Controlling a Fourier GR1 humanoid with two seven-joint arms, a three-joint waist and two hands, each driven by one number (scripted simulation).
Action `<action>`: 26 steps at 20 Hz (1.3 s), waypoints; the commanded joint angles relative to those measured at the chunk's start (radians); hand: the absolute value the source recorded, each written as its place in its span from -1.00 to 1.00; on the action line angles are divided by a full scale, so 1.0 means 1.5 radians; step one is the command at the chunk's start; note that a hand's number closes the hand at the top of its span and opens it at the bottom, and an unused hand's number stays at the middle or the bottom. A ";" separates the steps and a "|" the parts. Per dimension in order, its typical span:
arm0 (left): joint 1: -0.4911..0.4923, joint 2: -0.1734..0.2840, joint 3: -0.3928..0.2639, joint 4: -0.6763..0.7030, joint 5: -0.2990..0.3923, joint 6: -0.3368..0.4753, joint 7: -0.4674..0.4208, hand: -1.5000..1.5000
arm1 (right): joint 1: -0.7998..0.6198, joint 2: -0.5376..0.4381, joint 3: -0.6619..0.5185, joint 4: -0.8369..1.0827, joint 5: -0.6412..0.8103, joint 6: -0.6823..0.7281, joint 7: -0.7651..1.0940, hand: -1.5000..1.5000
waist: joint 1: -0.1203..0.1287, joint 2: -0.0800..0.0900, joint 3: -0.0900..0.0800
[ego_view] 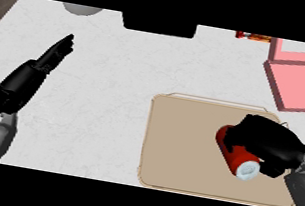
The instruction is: Pick the can from the tray and place it in the cardboard box
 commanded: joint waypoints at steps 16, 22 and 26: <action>0.012 -0.009 0.008 -0.023 0.001 0.005 0.007 0.00 | 0.202 -0.285 -0.293 -0.090 -0.522 -0.062 -0.389 1.00 | -0.010 0.003 0.002; -0.008 -0.002 0.000 -0.015 0.001 -0.018 0.010 0.00 | 0.122 -0.316 -0.333 0.050 -0.676 0.040 -0.219 1.00 | 0.014 0.008 0.002; 0.007 -0.032 -0.037 -0.018 -0.030 -0.001 -0.008 0.00 | -0.028 -0.317 -0.297 0.184 -0.679 0.059 -0.127 1.00 | 0.043 0.014 0.002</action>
